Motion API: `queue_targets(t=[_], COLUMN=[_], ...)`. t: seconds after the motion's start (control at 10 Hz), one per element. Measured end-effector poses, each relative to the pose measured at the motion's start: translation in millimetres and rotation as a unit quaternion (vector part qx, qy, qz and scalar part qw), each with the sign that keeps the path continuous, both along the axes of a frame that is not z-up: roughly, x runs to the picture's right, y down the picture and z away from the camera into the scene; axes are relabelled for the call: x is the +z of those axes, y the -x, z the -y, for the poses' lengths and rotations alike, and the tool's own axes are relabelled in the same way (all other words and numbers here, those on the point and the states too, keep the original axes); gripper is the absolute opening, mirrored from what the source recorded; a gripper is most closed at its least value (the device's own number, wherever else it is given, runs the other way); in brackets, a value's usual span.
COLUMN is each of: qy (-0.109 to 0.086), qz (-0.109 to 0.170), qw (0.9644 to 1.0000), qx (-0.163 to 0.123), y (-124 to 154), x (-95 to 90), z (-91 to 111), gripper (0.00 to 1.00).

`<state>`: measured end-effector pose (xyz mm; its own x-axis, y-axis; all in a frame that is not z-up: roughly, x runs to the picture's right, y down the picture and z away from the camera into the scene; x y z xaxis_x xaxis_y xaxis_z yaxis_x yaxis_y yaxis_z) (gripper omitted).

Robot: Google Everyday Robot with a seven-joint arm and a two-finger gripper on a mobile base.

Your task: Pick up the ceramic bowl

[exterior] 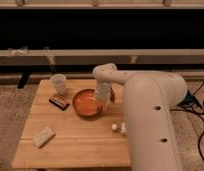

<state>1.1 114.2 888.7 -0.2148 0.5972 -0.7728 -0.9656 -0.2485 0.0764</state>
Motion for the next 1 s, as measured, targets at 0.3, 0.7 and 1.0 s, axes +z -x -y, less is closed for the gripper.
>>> queue_targets(t=[0.3,0.7,1.0], qy=[-0.026,-0.067,-0.105], qz=[0.028,0.055,0.097], qw=[0.9988,0.9950,0.9885], qx=[0.032,0.049,0.049], y=[1.8,5.4,19.1], x=[-18.2,-54.7,-90.5], z=[14.2,41.9,74.6], gripper=[0.02,0.00,0.00])
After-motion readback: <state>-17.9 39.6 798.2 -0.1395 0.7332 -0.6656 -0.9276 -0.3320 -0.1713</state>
